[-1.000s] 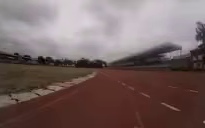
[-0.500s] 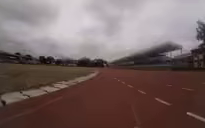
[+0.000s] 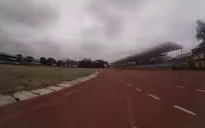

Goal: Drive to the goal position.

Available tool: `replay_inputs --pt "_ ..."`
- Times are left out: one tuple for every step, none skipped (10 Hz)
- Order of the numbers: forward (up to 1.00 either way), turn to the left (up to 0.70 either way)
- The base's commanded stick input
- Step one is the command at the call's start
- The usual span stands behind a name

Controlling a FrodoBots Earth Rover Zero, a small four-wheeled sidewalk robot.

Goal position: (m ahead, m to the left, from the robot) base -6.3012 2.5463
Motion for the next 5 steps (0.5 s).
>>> replay_inputs --pt "-0.70 0.00" --pt "-0.70 0.00" --pt "-0.70 0.00" --pt "-0.70 0.00" --pt "-0.70 0.00"
